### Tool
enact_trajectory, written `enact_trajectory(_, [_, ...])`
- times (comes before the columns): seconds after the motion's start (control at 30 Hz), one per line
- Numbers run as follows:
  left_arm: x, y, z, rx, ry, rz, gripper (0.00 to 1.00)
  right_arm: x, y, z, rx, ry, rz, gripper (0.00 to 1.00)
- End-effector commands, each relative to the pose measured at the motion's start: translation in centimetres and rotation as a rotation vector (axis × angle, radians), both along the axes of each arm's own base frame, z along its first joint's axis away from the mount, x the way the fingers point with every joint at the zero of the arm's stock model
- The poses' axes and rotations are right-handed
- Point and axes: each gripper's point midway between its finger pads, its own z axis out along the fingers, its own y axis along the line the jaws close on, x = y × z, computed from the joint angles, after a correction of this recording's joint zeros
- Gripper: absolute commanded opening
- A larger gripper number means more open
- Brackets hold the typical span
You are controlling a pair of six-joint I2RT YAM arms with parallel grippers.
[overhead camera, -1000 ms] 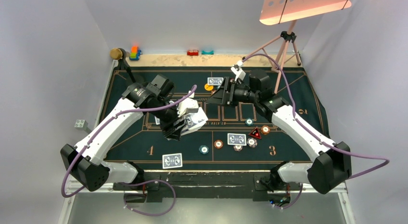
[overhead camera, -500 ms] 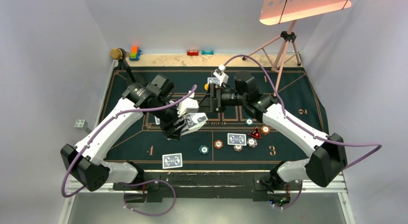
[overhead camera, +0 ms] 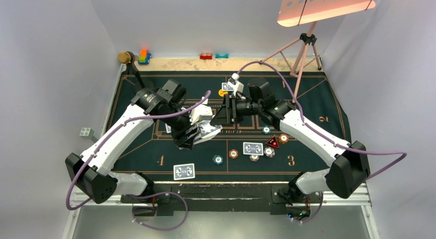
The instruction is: Distribute texas hold em gaming equipment
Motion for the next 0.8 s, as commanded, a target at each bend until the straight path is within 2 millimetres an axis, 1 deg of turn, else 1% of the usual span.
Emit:
enact_trajectory(0.0, [0.5, -1.0, 1.6, -0.056, -0.03, 0.002, 0.0, 0.6, -0.3, 2.4, 0.014, -0.08, -0.021, 0.52])
enact_trajectory(0.23, [0.4, -0.9, 1.6, -0.055, -0.029, 0.0, 0.0, 1.1, -0.9, 3.6, 0.018, -0.116, -0.068, 0.37])
enact_trajectory(0.63, [0.3, -0.9, 1.5, -0.056, -0.026, -0.003, 0.0, 1.3, -1.4, 4.5, 0.007, -0.144, -0.099, 0.3])
enact_trajectory(0.7, [0.3, -0.8, 1.5, -0.056, -0.026, -0.002, 0.0, 1.5, -1.6, 4.7, 0.002, -0.155, -0.108, 0.28])
enact_trajectory(0.77, [0.3, -0.8, 1.5, -0.056, -0.026, -0.002, 0.0, 1.6, -1.7, 5.1, 0.005, -0.169, -0.116, 0.23])
